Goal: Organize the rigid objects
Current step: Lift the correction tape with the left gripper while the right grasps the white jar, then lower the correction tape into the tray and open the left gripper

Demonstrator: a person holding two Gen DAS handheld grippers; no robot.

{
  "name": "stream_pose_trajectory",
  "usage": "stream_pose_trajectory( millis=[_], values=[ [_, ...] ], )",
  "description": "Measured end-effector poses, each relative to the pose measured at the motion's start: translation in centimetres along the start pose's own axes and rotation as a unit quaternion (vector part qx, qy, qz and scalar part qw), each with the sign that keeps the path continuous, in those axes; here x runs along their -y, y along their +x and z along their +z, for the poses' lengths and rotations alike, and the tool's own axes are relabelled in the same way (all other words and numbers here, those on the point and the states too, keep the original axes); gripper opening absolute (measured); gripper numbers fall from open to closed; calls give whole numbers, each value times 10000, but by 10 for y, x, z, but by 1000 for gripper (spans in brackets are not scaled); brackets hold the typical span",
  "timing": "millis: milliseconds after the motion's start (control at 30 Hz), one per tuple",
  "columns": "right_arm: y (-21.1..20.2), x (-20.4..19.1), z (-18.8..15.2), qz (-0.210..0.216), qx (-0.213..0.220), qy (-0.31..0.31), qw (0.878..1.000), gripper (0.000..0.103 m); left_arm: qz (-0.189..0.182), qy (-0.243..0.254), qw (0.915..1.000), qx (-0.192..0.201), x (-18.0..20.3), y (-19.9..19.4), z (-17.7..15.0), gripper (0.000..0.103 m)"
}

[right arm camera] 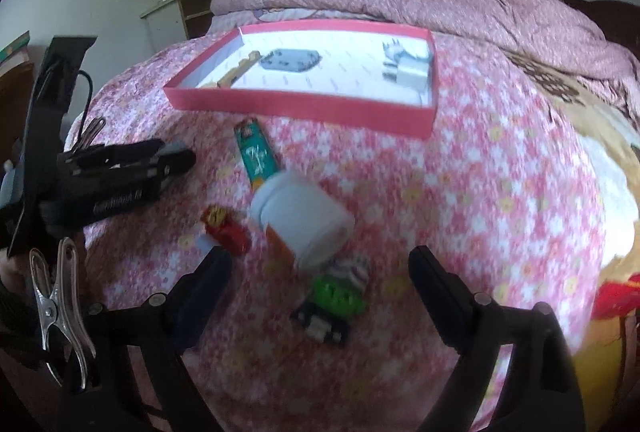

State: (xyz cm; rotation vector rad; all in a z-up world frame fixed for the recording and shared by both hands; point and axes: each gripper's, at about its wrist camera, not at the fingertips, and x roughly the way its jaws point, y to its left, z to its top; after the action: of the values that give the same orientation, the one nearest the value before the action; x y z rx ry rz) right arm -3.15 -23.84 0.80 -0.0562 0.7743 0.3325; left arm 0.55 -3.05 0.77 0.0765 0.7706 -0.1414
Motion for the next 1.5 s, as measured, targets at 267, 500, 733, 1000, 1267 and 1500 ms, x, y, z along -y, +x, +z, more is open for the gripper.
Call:
stream_pose_trajectory(
  millis=[267, 500, 733, 1000, 1267, 1500],
  values=[
    [18, -5, 12, 77, -134, -214, 9997, 76, -656, -164, 9976, -176, -3, 0, 2, 92],
    [22, -2, 7, 150, -129, -105, 9997, 57, -351, 17, 9992, -184, -2, -3, -2, 92],
    [21, -2, 4, 181, -17, -76, 9998, 57, -222, -72, 9997, -105, -16, -8, -7, 92],
    [18, 1, 0, 265, 58, -12, 9996, 57, 3, -11, 9999, -130, -21, -14, -15, 77],
    [17, 0, 0, 245, 54, -27, 9997, 57, -106, 512, 9986, -65, 0, -17, -21, 51],
    [16, 1, 0, 262, 69, -2, 9996, 57, -340, 171, 9993, -63, -11, -18, -15, 42]
  ],
)
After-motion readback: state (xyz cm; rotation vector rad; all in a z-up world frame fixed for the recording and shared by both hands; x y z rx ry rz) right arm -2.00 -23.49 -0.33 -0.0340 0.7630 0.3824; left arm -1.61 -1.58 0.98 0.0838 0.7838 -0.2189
